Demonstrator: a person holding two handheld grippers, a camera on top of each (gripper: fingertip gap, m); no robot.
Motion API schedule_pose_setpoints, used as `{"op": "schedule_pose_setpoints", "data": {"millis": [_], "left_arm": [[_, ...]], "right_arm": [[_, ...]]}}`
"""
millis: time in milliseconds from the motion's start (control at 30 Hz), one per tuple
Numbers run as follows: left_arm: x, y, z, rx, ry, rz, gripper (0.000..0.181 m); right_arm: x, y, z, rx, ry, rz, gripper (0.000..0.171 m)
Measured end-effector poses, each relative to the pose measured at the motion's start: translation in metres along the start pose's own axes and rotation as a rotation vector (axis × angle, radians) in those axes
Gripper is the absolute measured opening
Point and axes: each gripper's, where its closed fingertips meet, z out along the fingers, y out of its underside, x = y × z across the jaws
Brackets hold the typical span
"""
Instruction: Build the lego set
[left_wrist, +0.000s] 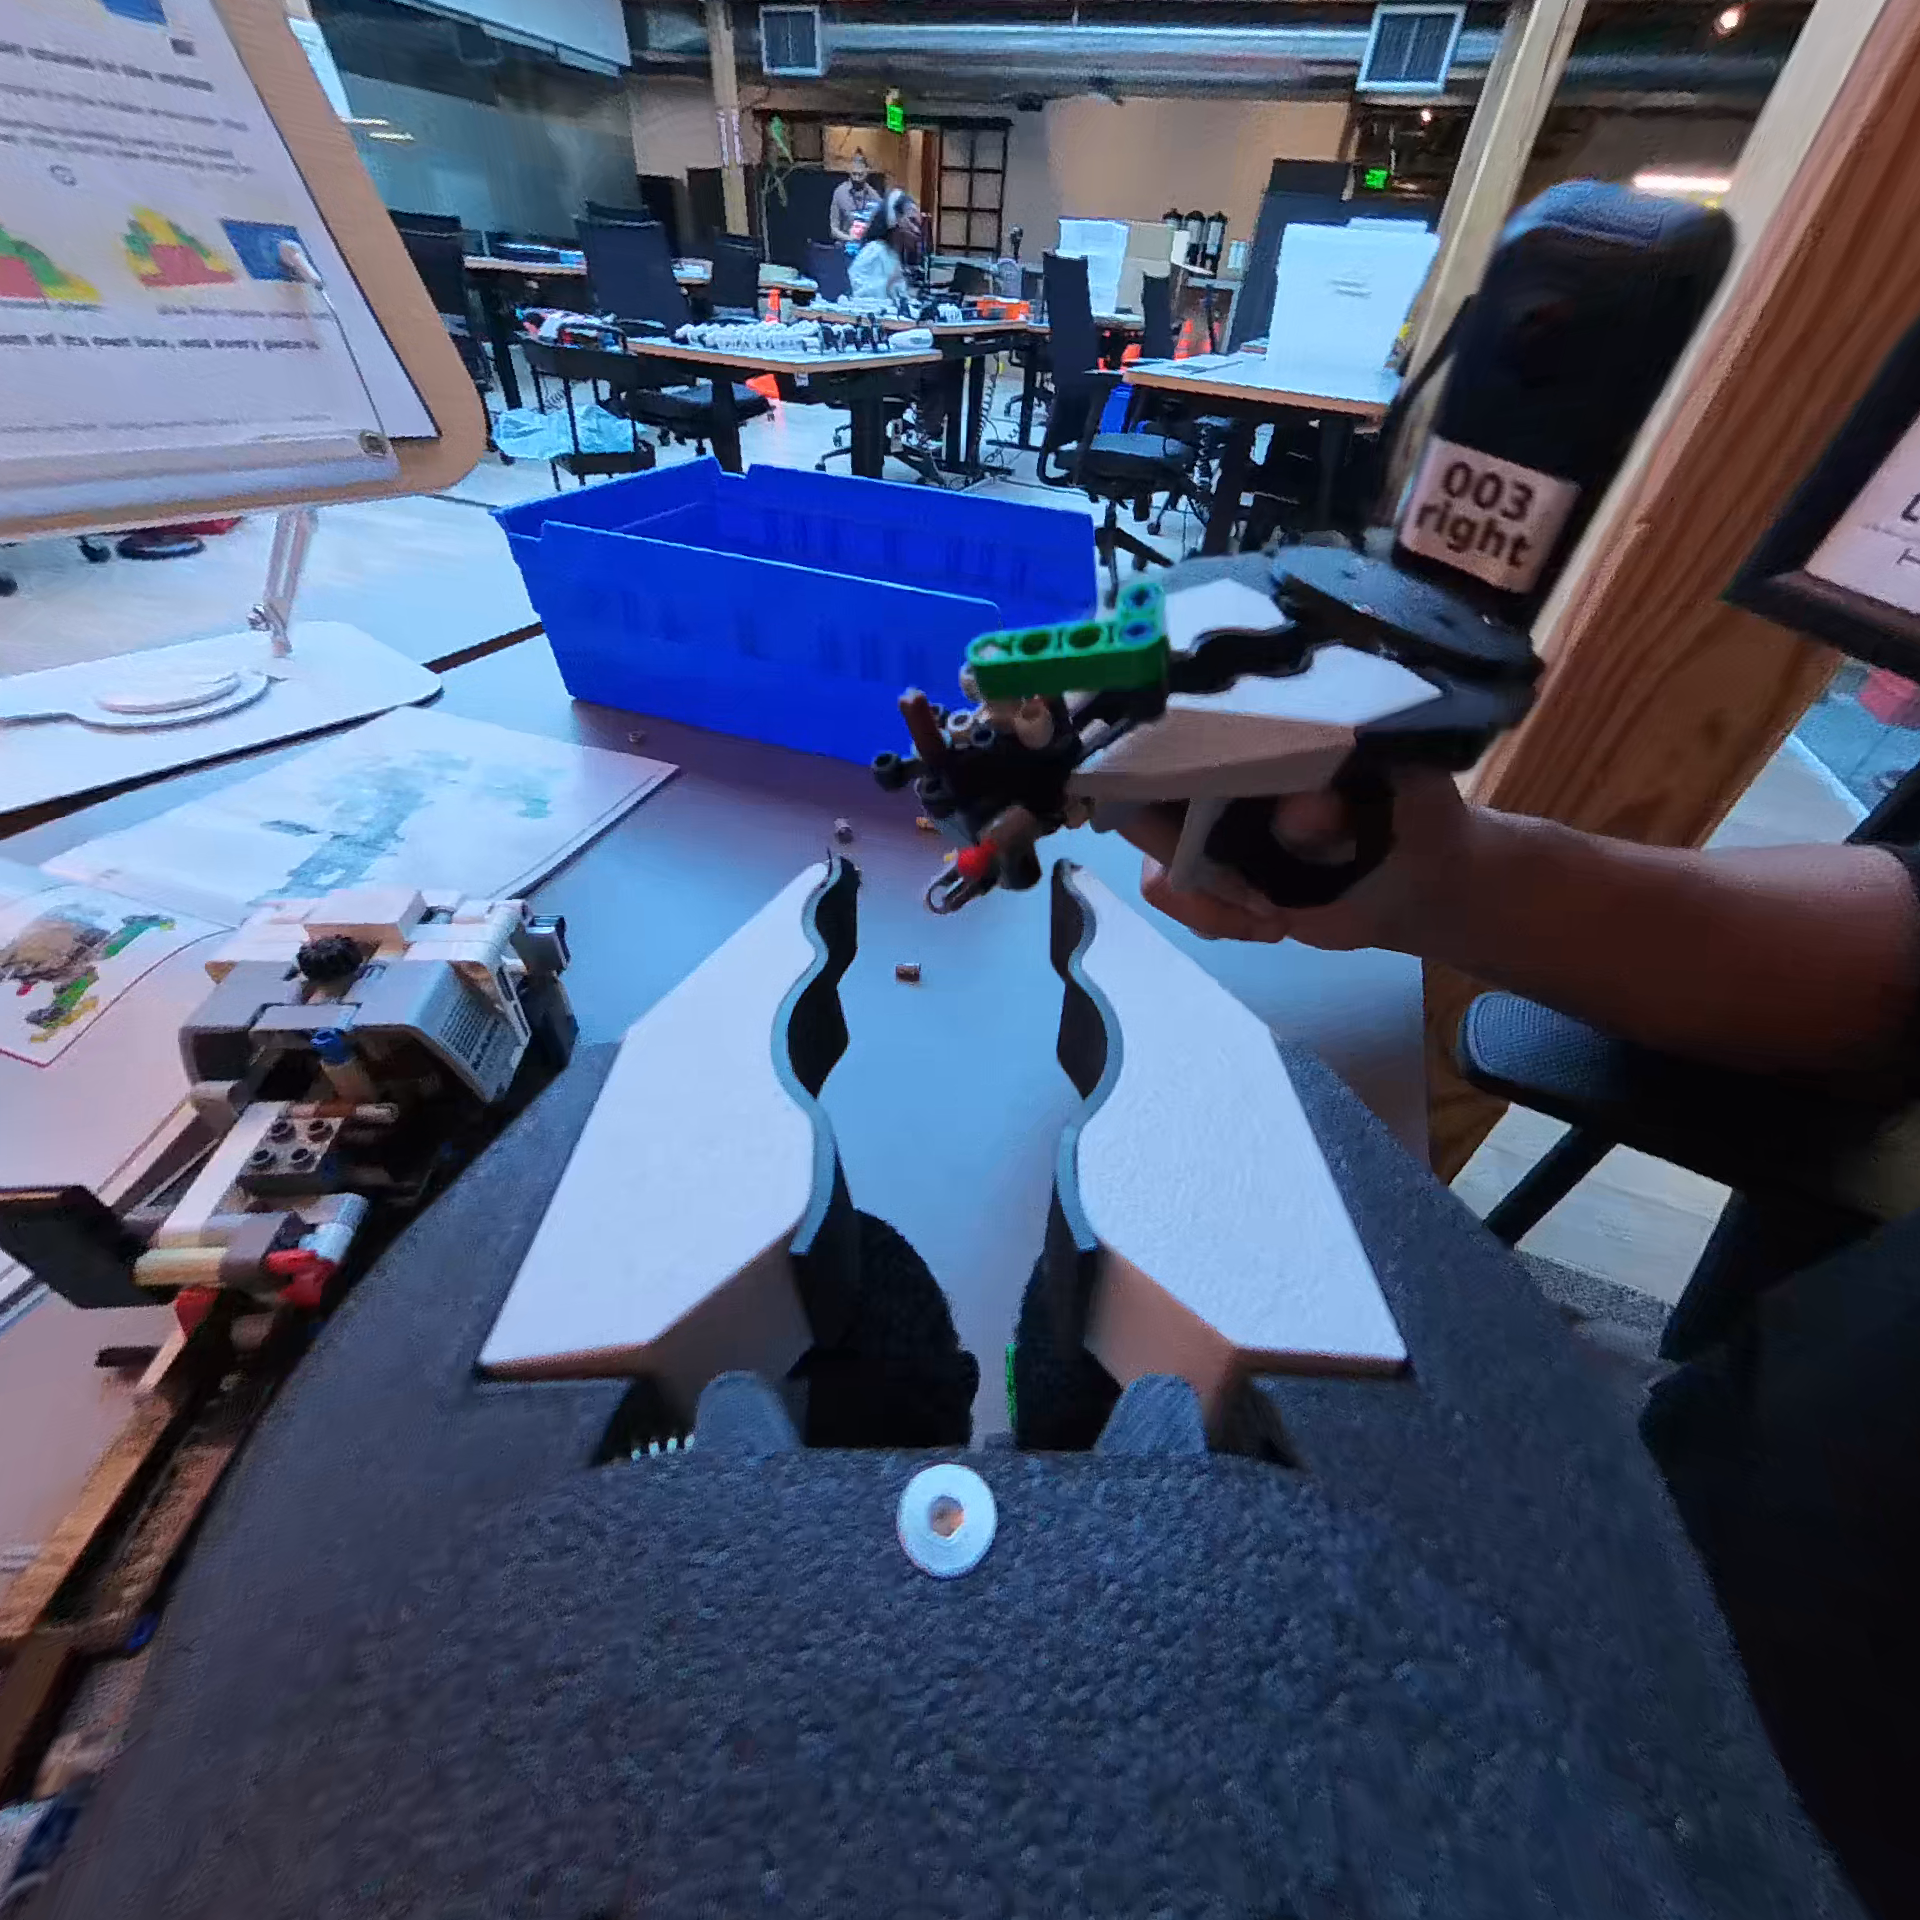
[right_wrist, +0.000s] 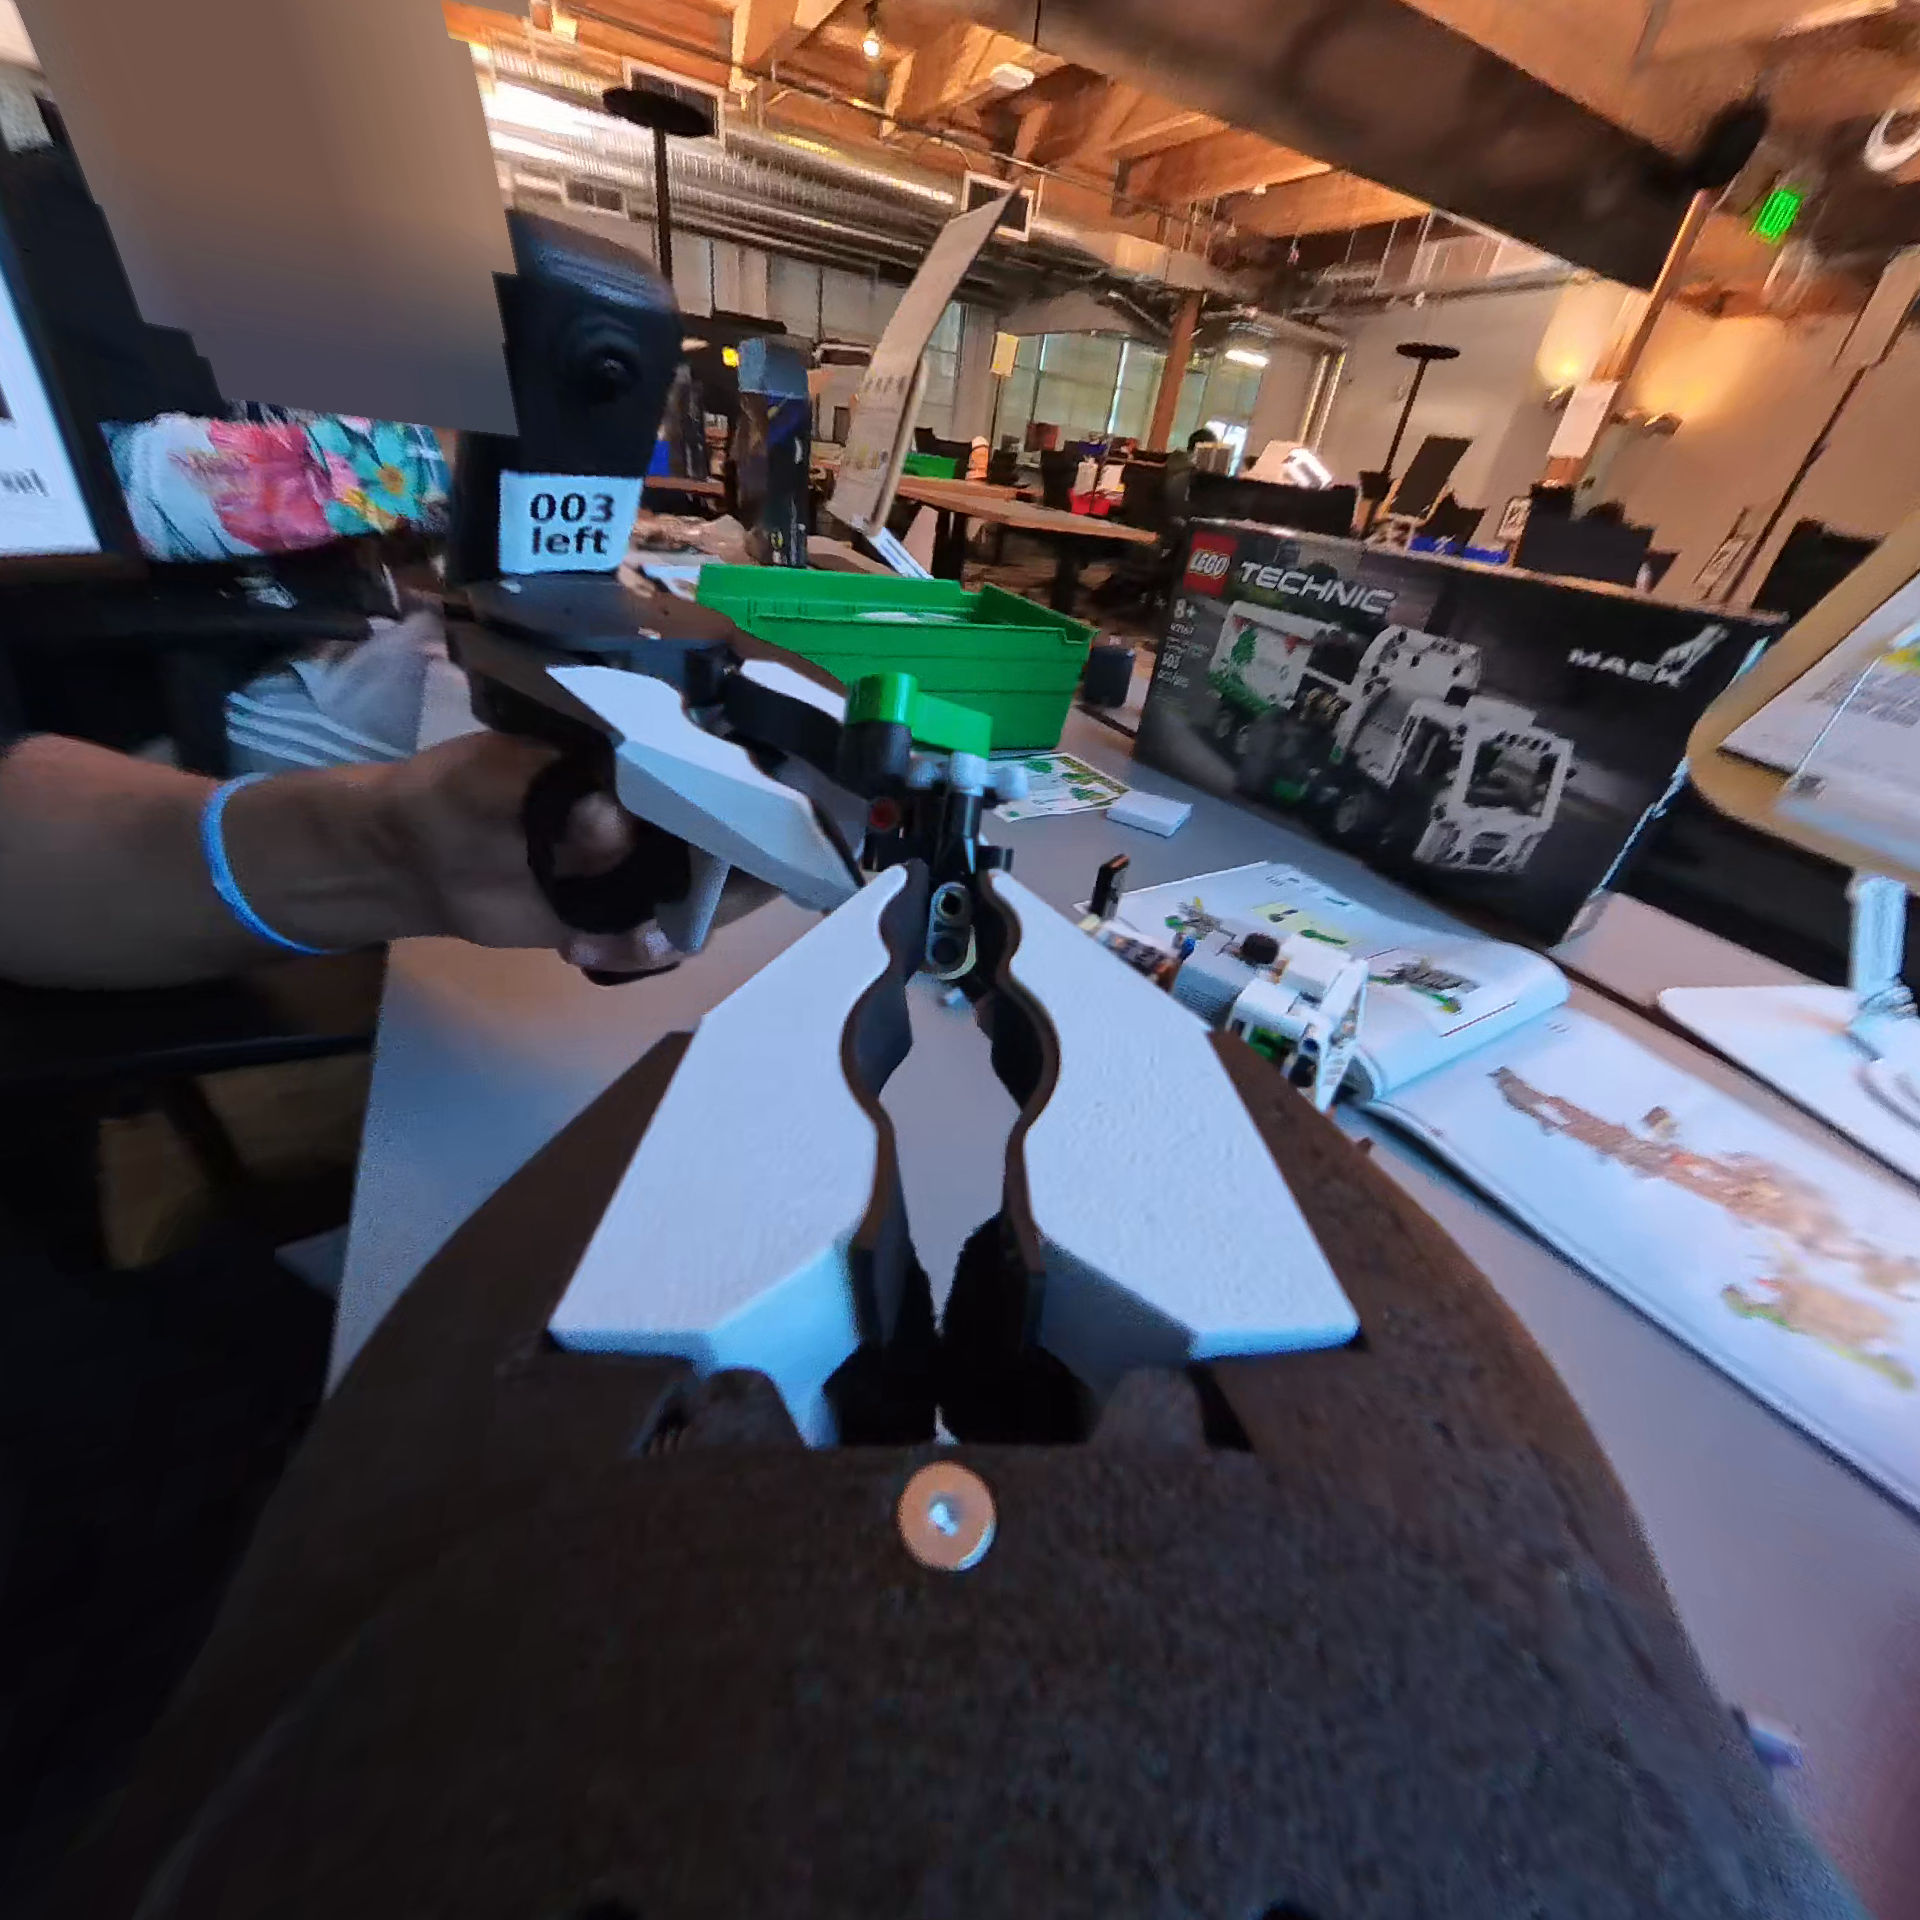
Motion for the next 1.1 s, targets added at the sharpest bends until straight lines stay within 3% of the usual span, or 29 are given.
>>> {"op": "schedule_pose_setpoints", "data": {"millis": [133, 333, 533, 700, 1000, 1100], "left_arm": [[-0.001, -0.012, -0.007, 0.045, -0.034, 0.057, 0.045], [0.014, -0.009, -0.012, -0.045, -0.008, 0.39, 0.038], [0.013, -0.004, -0.007, -0.085, -0.026, 0.362, 0.037], [0.018, 0.001, -0.006, -0.105, 0.019, 0.367, 0.022], [0.009, 0.003, 0.0, -0.13, -0.106, 0.321, 0.012], [0.01, 0.005, 0.001, -0.133, -0.1, 0.365, 0.012]], "right_arm": [[-0.004, 0.01, 0.003, -0.059, 0.036, -0.169, 0.007], [-0.015, 0.019, 0.005, -0.121, -0.008, -0.281, 0.007], [-0.015, 0.025, 0.007, -0.174, 0.028, -0.384, 0.006], [-0.018, 0.03, 0.01, -0.206, 0.028, -0.429, 0.007], [-0.014, 0.037, 0.012, -0.276, 0.111, -0.611, 0.007], [-0.013, 0.039, 0.012, -0.265, 0.109, -0.555, 0.006]]}}
